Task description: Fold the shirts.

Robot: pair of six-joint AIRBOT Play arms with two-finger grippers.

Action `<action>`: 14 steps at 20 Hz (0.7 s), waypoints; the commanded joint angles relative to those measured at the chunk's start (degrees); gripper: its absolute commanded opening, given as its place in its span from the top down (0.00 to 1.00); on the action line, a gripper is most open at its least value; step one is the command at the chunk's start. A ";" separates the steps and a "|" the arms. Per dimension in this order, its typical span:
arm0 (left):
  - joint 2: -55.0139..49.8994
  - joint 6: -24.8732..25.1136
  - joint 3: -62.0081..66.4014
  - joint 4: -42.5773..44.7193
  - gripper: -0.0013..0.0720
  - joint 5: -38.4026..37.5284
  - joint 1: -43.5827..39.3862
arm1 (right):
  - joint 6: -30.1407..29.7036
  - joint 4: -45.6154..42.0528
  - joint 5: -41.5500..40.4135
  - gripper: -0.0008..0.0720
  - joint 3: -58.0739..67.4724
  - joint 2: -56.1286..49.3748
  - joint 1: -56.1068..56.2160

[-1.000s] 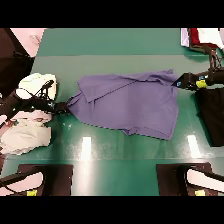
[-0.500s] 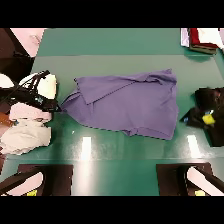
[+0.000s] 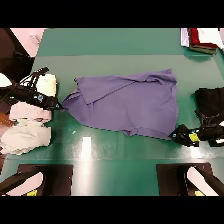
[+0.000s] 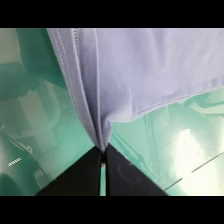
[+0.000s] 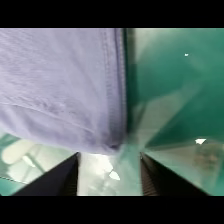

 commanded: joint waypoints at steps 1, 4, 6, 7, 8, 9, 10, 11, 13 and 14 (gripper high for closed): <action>0.04 -0.02 0.04 -0.24 0.95 0.11 -0.04 | -0.92 3.13 -5.55 0.57 -2.45 0.24 0.09; 0.04 -0.61 0.07 -0.26 0.95 -0.11 -0.04 | -5.25 5.97 -7.52 0.97 -2.23 0.28 0.07; 0.07 -1.86 0.96 -0.50 0.95 -1.25 -0.04 | -5.60 7.32 -5.99 0.97 1.01 0.28 0.09; 0.07 -2.12 2.71 -0.85 0.95 -2.12 -0.04 | -5.57 7.63 -4.59 0.97 4.20 0.31 0.09; 0.07 -2.49 5.55 -1.66 0.95 -2.86 -0.04 | -5.55 8.61 -3.30 0.97 8.68 0.28 0.09; 0.07 -3.52 9.09 -2.49 0.95 -2.95 -0.02 | -5.53 9.38 -2.38 0.97 13.66 0.28 0.09; 0.07 -4.70 13.84 -3.48 0.95 -2.99 -0.04 | -5.46 10.45 -1.55 0.97 19.74 0.28 0.09; 0.07 -5.88 18.97 -3.69 0.95 -2.99 -0.04 | -5.42 11.10 -0.96 0.97 25.99 0.28 0.09; 0.07 -8.90 31.04 -3.52 0.95 -2.82 -0.04 | -5.27 11.54 -0.76 0.97 40.06 0.28 0.09; 0.07 -10.01 37.77 -3.52 0.95 -2.75 -0.04 | -4.87 11.50 -1.09 0.97 47.65 0.28 0.07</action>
